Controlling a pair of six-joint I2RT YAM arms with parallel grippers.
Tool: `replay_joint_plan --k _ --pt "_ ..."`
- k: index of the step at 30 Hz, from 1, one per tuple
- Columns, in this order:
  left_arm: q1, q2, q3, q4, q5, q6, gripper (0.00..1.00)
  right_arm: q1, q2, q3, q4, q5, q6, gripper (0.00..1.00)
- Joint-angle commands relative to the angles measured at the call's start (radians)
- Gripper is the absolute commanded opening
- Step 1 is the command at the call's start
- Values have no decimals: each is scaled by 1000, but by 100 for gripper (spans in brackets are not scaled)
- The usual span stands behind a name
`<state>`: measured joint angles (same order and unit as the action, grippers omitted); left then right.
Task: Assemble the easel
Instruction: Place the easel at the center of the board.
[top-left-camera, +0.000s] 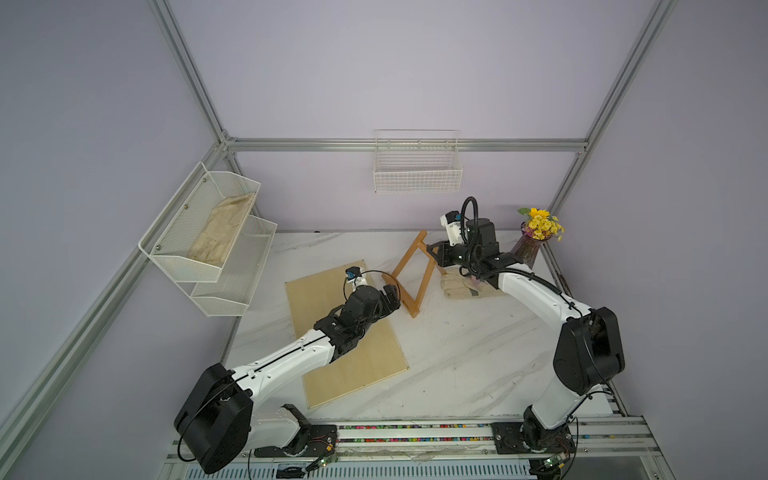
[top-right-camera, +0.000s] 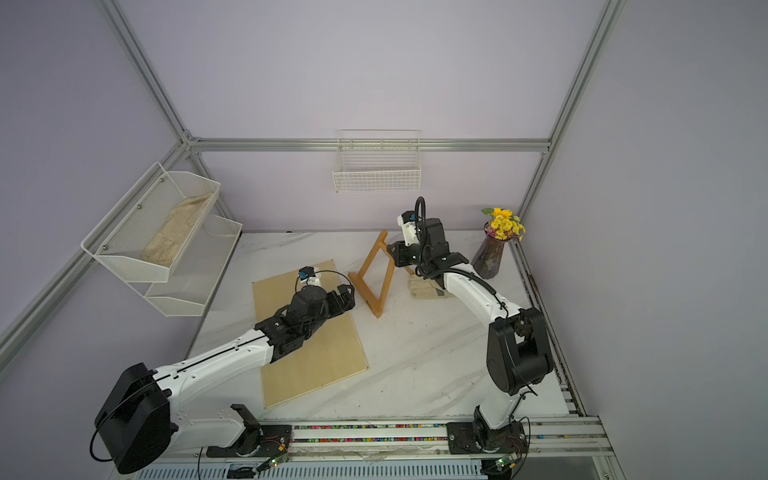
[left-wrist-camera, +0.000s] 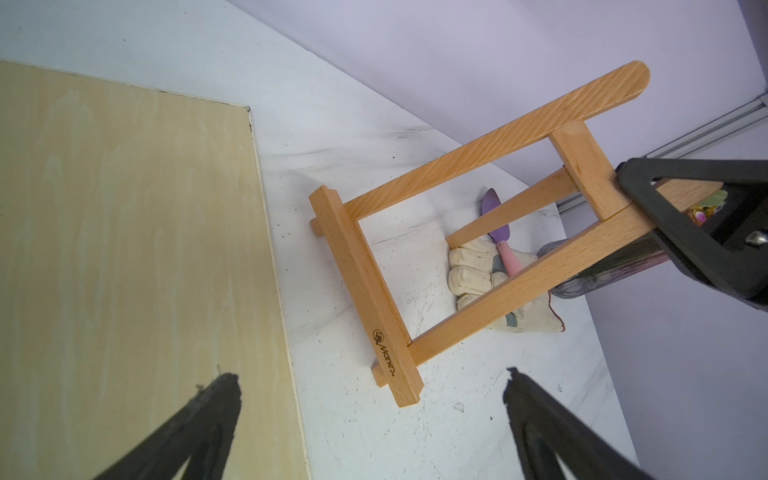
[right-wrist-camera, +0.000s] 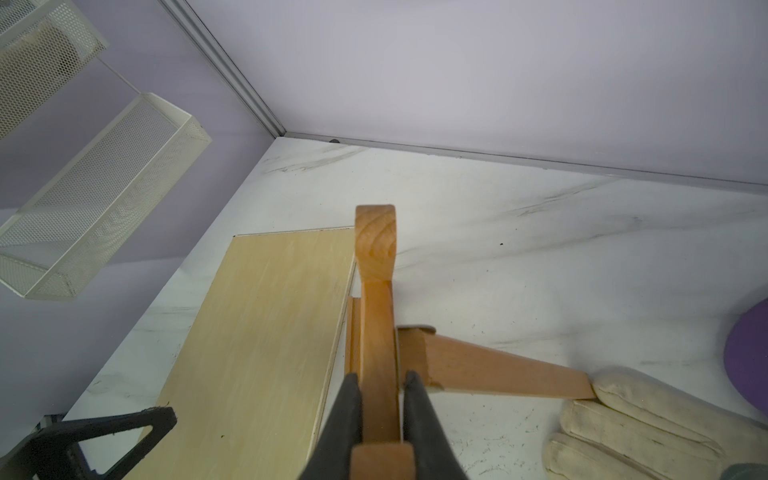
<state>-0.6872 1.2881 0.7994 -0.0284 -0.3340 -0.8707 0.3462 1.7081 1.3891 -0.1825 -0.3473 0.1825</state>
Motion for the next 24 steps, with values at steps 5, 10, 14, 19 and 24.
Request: replay_joint_plan --k 5,10,14,19,24 --pt "7 -38 -8 1 -31 30 100 -6 0 23 -142 15 -49 10" --pt "7 -41 -1 -6 -35 40 100 -7 -21 20 -141 37 -54 27" --pt "9 -47 4 -17 -37 48 100 -7 -40 33 -147 43 -50 41" --pt "11 -59 10 -31 -37 58 100 -7 -85 31 -143 74 -37 57" --pt "14 -80 23 -84 -42 67 100 -6 -145 29 -160 103 9 79"
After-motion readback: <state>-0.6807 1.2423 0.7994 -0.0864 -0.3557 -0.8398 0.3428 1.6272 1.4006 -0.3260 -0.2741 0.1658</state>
